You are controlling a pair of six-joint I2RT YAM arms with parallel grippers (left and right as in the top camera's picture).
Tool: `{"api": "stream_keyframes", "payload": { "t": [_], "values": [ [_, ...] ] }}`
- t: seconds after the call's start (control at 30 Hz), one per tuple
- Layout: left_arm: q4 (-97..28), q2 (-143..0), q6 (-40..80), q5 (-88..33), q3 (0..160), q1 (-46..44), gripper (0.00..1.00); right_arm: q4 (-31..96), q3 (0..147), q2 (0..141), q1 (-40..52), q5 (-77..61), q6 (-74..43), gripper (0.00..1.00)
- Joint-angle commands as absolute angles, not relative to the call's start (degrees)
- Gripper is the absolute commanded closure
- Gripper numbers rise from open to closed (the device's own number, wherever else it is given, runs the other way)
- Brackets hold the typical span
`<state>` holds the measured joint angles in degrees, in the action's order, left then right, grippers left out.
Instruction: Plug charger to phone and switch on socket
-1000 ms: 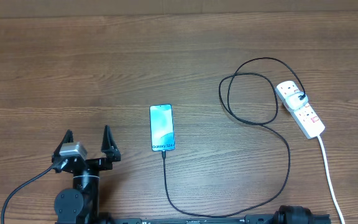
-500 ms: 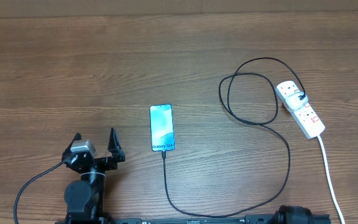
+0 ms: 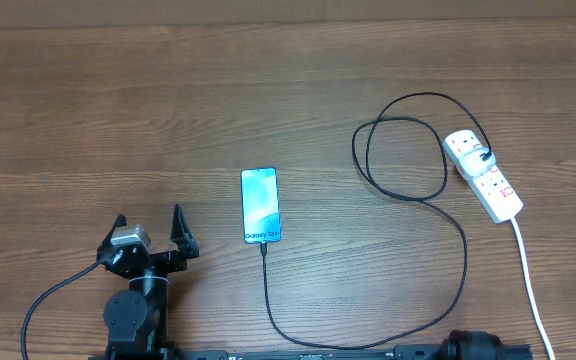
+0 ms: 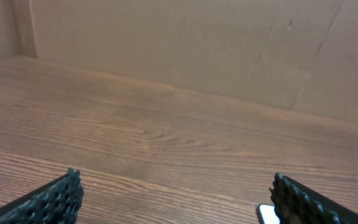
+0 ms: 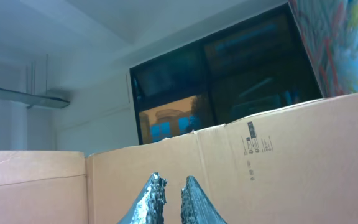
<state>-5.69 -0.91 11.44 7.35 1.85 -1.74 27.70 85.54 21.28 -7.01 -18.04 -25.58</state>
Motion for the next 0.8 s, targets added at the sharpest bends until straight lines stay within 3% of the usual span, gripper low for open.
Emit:
{"api": "stream_keyframes", "payload": {
  "t": [0.0, 0.77],
  "values": [
    [-5.5, -0.3, 10.3, 7.7, 1.1, -1.1, 0.0, 27.4, 84.5, 20.5, -6.6, -18.1, -27.5, 0.89],
    [-5.5, -0.2, 10.3, 7.7, 1.1, 1.6, 0.0, 27.1, 83.8, 12.1, 0.0, -15.7, -28.5, 0.9]
  ]
}}
